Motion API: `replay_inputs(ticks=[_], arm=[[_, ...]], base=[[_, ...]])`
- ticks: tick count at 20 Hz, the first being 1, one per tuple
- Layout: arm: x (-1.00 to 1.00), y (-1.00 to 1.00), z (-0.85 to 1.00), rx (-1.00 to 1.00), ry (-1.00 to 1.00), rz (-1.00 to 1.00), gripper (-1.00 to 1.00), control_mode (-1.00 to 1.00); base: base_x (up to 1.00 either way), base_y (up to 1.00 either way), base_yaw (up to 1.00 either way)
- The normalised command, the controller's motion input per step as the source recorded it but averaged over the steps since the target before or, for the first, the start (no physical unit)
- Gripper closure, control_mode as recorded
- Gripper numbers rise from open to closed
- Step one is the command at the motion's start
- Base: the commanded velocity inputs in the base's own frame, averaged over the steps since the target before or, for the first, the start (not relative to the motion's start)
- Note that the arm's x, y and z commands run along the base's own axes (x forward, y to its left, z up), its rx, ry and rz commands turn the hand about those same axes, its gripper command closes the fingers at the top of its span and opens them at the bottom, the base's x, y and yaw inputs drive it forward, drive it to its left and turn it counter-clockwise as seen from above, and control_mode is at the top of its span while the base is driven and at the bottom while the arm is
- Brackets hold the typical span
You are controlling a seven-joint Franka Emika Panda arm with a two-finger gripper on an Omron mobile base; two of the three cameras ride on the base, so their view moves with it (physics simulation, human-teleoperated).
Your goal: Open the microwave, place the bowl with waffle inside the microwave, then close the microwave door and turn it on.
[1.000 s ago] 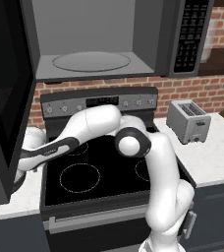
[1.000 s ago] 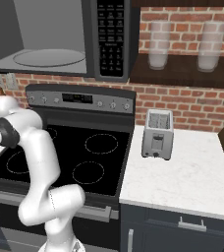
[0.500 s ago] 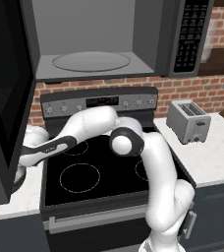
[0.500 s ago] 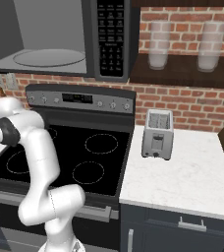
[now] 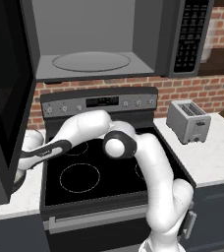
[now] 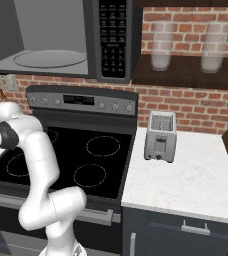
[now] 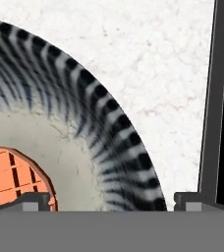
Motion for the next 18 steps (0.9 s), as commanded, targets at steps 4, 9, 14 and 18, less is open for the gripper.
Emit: replay_inputs(ticks=[4, 9, 14, 18], arm=[[-0.43, -0.20, -0.58, 0.00, -0.01, 0.06, -1.00, -1.00], [-0.34, -0.10, -0.39, 0.00, -0.04, 0.04, 1.00, -1.00], [-0.41, -0.19, -0.21, 0.04, -0.11, 0.04, 1.00, -1.00], [-0.40, -0.24, -0.03, 0.09, -0.16, 0.02, 1.00, -1.00]], base=[[0.00, 0.00, 0.00], [0.00, 0.00, 0.00], [0.00, 0.00, 0.00], [0.00, 0.00, 0.00]])
